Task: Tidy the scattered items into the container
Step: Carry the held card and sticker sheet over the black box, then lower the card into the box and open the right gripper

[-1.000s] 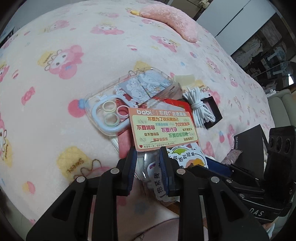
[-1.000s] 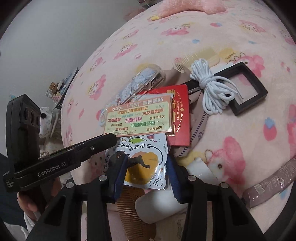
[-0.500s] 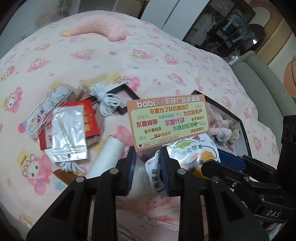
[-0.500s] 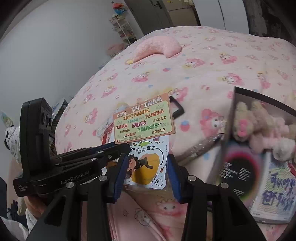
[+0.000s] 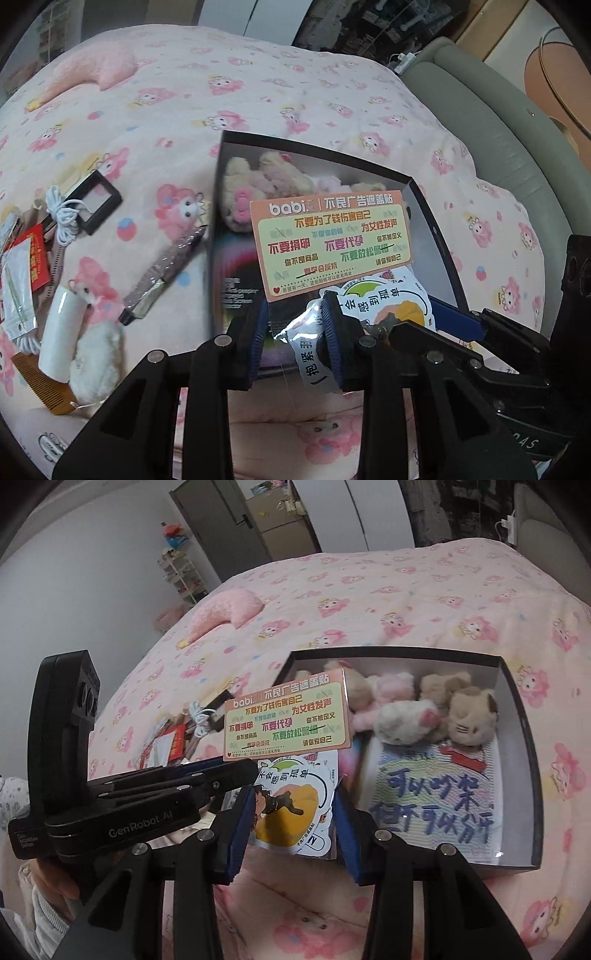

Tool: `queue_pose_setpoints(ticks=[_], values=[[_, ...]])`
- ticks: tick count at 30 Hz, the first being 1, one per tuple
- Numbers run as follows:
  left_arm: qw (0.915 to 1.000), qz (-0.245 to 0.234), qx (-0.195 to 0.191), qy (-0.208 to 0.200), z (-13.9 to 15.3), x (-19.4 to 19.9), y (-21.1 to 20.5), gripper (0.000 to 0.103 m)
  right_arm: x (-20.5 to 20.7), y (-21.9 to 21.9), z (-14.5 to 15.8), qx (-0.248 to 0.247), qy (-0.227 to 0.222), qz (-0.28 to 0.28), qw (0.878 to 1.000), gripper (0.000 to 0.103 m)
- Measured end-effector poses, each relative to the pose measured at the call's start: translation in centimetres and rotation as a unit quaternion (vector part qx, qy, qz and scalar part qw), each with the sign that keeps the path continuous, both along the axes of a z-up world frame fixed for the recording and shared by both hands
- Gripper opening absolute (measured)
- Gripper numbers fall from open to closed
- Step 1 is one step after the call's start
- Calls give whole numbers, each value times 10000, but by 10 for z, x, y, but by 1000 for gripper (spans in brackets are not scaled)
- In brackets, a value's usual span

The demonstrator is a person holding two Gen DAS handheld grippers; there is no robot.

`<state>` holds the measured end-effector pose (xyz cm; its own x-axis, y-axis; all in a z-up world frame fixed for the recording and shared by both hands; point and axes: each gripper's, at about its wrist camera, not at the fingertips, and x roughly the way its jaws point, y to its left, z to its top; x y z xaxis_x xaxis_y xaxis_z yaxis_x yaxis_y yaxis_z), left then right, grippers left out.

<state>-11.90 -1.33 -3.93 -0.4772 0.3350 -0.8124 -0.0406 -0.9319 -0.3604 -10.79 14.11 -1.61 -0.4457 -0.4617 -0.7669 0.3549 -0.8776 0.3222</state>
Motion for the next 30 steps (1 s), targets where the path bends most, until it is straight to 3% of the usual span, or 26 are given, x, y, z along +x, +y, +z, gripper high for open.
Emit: queue_pose_setpoints(ticks=[8,11,14,19,28,30], values=[[9993,-236,-165,-233,-22,-29,41,29,-31,37,-21,348,-211,-293,9987,40],[9990,-277,77,-349,-30,-39,48,30,-40,41,-14,515,-60,-219,9984,40],[9985,-246,57,-491,-41,-48,54,29,-45,49,-14,426,10,-182,9989,40],[9975,-209,82,-664,-57,-51,57,29,-52,64,-39,107,-439,-355,9984,40],[9942,-414,-235,-964,-73,-55,73,29,-60,73,-68,462,-1046,-516,9921,40],[9950,-351,-240,-901,-69,-55,68,29,-55,78,-67,547,-1008,-582,9917,40]])
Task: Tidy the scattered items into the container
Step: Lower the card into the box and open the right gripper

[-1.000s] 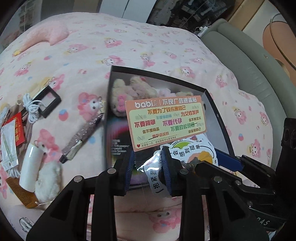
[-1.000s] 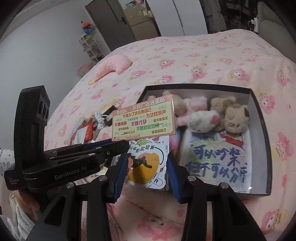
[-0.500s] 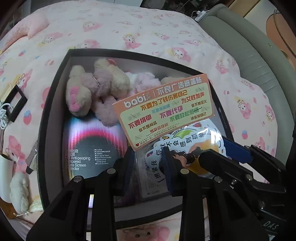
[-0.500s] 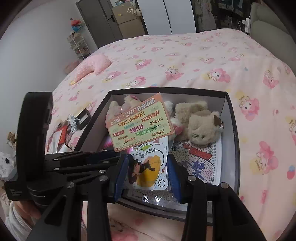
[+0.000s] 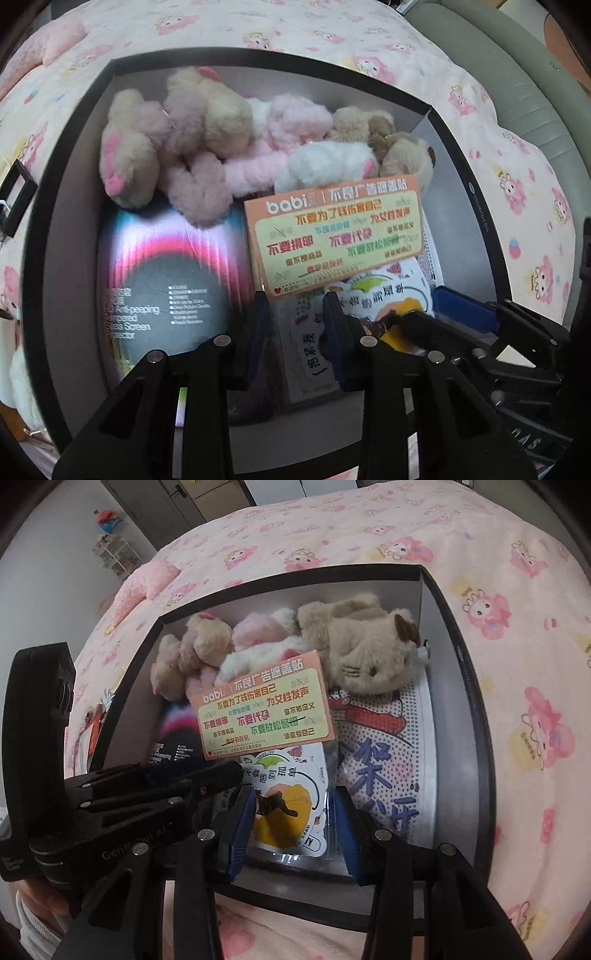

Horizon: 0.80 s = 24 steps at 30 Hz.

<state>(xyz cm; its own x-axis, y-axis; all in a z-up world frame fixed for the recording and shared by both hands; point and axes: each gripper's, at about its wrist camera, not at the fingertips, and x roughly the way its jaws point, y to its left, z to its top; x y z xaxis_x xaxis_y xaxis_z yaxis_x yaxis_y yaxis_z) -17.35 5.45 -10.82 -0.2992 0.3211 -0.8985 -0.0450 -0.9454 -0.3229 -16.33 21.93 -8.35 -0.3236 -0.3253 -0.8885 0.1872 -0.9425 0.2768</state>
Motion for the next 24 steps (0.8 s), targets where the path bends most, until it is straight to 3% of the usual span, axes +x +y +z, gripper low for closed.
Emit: queue_pose_setpoints(ticks=[5,10,14,17,20,24], values=[[9991,404,-70,104,3,1,-17,26,5,29,30,85,793,-684,9945,38],[9995,224,-199,-51,-4,-4,0,25,-4,19,14,-34,393,-440,9983,34],[9991,-156,266,-307,-7,-7,15,25,-2,8,7,121,284,-204,9993,34],[9978,20,603,-282,-2,-2,5,25,-1,11,8,175,333,-280,9989,34],[9980,232,463,-358,-3,3,-7,25,-1,13,8,117,314,-264,9991,34],[9973,60,467,-560,-9,2,-1,24,-6,8,-3,-2,23,-183,9998,34]])
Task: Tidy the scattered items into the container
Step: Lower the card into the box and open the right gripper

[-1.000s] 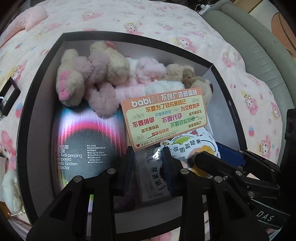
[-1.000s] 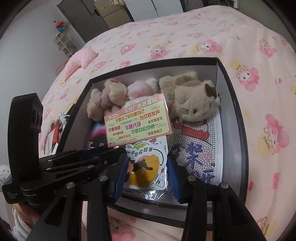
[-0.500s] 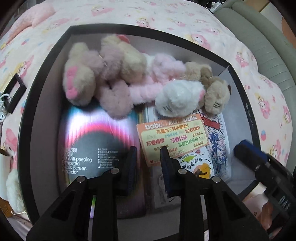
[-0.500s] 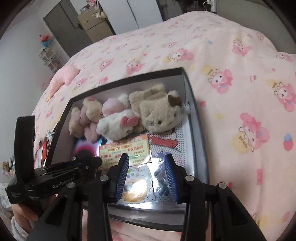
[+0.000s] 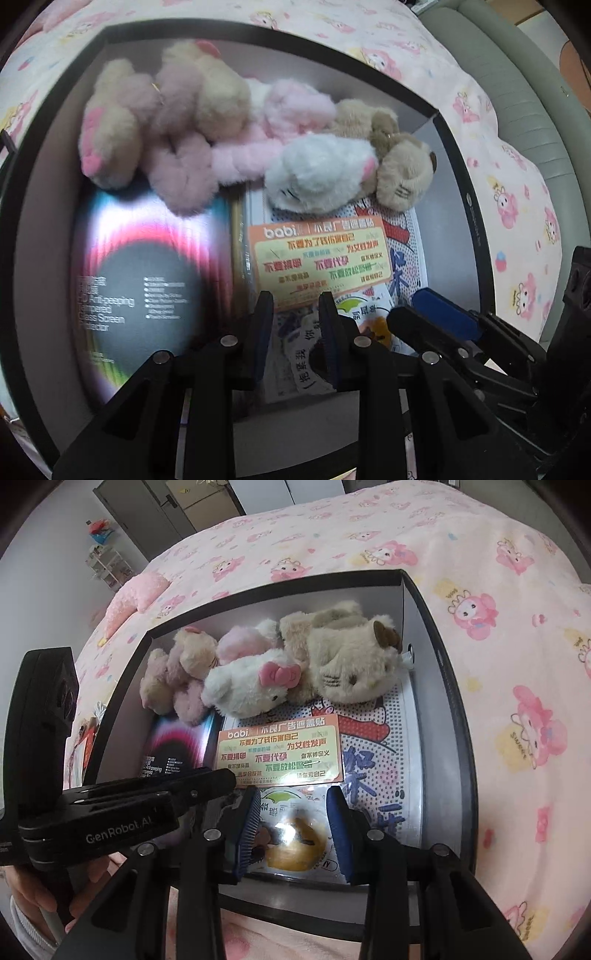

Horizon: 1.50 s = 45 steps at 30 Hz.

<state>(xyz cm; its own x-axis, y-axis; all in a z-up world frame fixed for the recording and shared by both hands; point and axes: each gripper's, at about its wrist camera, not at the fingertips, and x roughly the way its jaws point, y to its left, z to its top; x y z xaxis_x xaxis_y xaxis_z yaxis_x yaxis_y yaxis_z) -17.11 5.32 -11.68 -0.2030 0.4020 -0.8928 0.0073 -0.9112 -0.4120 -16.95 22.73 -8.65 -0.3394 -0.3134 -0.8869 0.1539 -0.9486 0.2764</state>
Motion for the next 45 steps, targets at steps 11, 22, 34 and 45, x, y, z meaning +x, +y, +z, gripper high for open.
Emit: queue_pose_setpoints(ticks=[11,22,34,45], values=[[9987,316,-375,121,7,13,-20,23,-1,3,3,163,200,-155,9995,34],[9997,126,-168,83,10,16,-20,33,-1,-2,0,557,240,-106,9981,34],[9996,245,156,-26,16,7,-41,32,-16,-13,-31,-103,-595,204,9980,34],[9988,388,306,-66,7,10,-19,32,5,-1,-3,298,189,-138,9993,30]])
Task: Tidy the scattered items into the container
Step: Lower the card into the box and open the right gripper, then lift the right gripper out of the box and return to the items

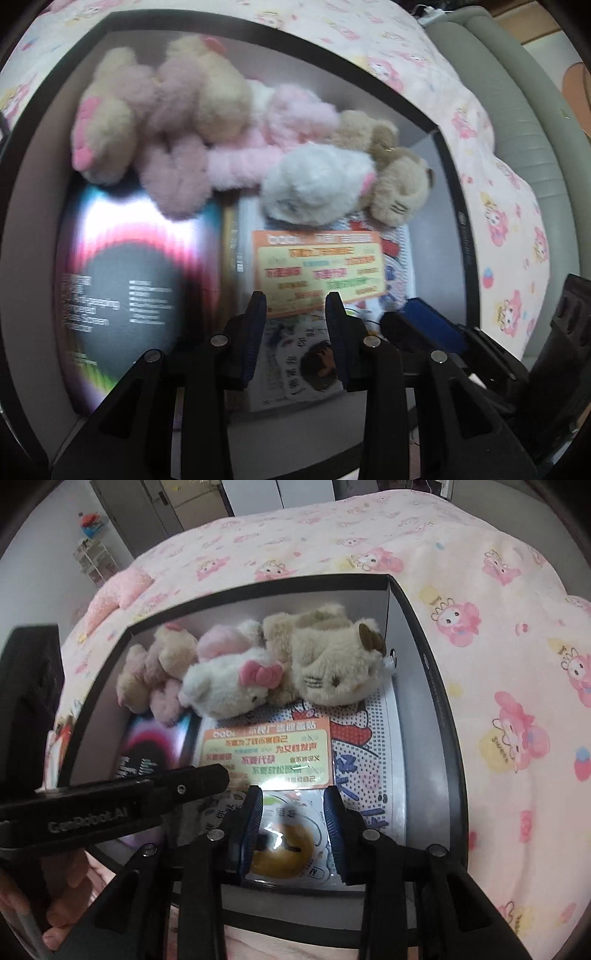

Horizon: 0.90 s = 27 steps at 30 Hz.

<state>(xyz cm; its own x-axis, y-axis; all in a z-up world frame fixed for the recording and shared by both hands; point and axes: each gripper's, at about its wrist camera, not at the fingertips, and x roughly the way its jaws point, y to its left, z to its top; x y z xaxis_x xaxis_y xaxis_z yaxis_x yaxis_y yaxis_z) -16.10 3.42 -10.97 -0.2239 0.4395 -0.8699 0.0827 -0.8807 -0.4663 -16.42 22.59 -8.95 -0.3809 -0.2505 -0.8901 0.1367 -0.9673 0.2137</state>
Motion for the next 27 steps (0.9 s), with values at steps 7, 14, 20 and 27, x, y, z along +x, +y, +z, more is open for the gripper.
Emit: queue_pose_setpoints(ticks=[7,14,20,27], values=[[9984,-295,435,-225,-14,-40,47,32,-6,-5,-16,-172,-554,48,9983,30],[9999,-74,61,-139,-8,-37,42,32,-3,-4,-12,-149,-480,45,9987,31],[9981,-266,477,-297,-16,-56,67,31,-5,-15,-18,178,-552,67,9983,32],[9970,-427,313,570,17,-19,55,34,4,-17,-4,250,-258,-123,9993,33]])
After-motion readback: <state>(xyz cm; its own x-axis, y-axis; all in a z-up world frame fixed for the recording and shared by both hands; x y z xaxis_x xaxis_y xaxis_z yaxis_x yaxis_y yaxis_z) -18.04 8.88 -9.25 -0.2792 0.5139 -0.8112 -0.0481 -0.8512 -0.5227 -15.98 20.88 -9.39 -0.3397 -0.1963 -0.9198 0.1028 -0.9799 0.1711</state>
